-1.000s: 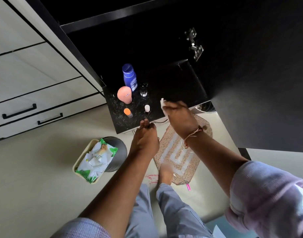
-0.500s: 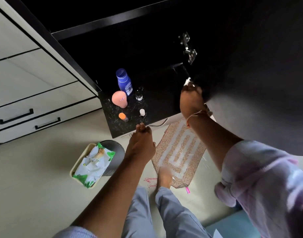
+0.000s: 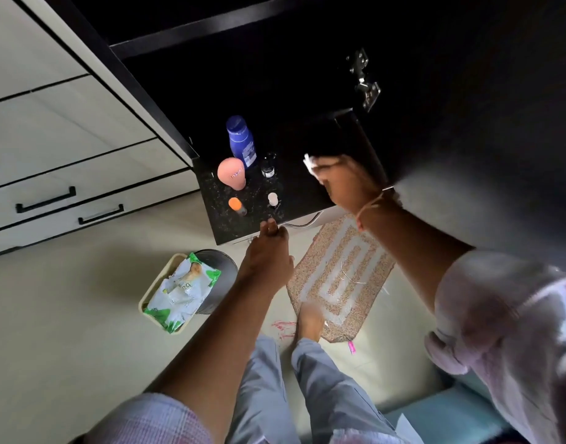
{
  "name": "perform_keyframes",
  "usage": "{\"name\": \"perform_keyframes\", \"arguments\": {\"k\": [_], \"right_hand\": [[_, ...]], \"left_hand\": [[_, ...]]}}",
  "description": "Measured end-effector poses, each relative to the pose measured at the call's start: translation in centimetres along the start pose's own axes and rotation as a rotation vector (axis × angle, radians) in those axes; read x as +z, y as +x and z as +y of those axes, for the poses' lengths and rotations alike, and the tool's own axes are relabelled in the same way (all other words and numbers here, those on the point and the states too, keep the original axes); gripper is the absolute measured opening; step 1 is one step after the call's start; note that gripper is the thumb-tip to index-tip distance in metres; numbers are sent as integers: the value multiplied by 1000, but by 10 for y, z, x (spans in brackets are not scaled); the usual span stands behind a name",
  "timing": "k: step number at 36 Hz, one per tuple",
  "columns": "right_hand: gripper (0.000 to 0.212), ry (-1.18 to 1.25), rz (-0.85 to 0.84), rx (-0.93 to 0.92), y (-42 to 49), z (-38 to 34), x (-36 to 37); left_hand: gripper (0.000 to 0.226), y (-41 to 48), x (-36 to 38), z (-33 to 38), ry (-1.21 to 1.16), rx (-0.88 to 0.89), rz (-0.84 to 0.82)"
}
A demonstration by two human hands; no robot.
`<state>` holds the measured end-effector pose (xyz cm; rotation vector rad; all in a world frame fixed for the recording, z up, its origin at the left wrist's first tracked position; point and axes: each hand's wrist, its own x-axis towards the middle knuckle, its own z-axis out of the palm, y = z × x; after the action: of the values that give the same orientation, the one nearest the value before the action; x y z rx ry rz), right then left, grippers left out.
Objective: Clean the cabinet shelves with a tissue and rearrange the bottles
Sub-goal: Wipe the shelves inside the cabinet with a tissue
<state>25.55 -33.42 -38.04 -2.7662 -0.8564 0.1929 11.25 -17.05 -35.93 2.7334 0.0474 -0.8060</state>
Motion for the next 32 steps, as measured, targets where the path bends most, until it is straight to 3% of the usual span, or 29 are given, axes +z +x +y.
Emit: {"name": "perform_keyframes", "arguments": {"k": [5,10,14,18,24,27,32], "right_hand": [[30,-146,-118,163,-41,-7,0],[29,-112,13,350,-35,-8,-13],[26,77,28,313,-14,-19,-18],[34,57,-155,190,-3,-28,-10],[41,136,-194,131,-9,-25,-11],[37,158,-78,92,-17,-23,-19],[28,263,83,266,-28,-24,-31]], "left_hand": [[69,-1,-1,-1,-23,-5,-50],[63,-13,3,-3,-65,-4,47],[47,-31,1,-3,-171,-59,233],[37,-43,-1,-9,-274,-107,321],[27,-50,-11,-15,-375,-221,431],[21,-48,-15,-17,-473,-277,481],[15,-43,-25,-20,-587,-393,547]]}}
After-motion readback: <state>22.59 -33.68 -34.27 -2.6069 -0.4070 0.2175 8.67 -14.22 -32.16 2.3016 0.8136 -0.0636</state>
